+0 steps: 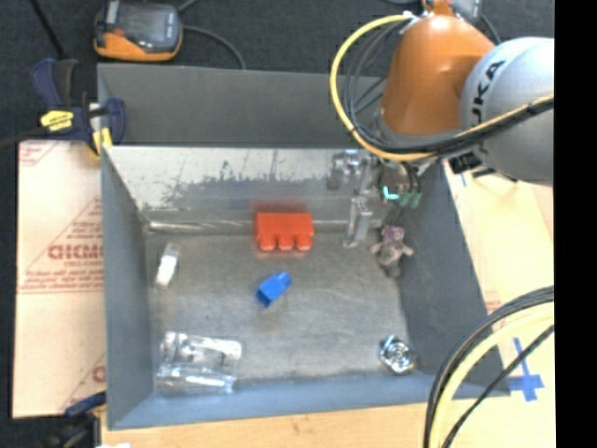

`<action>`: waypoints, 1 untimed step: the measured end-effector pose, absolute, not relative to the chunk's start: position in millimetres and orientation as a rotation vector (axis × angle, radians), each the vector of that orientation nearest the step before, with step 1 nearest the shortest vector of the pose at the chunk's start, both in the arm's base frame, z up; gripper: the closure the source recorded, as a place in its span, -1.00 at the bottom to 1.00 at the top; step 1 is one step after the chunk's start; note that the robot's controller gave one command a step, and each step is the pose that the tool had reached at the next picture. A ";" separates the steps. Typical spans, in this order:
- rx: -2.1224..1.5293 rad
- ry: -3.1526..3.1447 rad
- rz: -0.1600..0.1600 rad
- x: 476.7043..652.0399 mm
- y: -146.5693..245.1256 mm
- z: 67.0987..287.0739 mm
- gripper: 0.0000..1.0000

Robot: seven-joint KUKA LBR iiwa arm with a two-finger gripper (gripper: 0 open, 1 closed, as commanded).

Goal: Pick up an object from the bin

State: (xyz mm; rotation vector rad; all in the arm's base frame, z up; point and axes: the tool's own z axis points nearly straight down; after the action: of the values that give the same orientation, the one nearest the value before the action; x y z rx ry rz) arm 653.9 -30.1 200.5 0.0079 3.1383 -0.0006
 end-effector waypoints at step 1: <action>0.271 3.131 0.001 655.5 28.7 72.0 -1.00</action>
Offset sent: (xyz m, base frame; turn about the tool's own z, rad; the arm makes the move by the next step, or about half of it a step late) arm 0.0006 0.0590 -0.1305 0.1703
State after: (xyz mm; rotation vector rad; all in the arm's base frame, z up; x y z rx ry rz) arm 655.5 28.7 72.0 0.2713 3.1307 0.0008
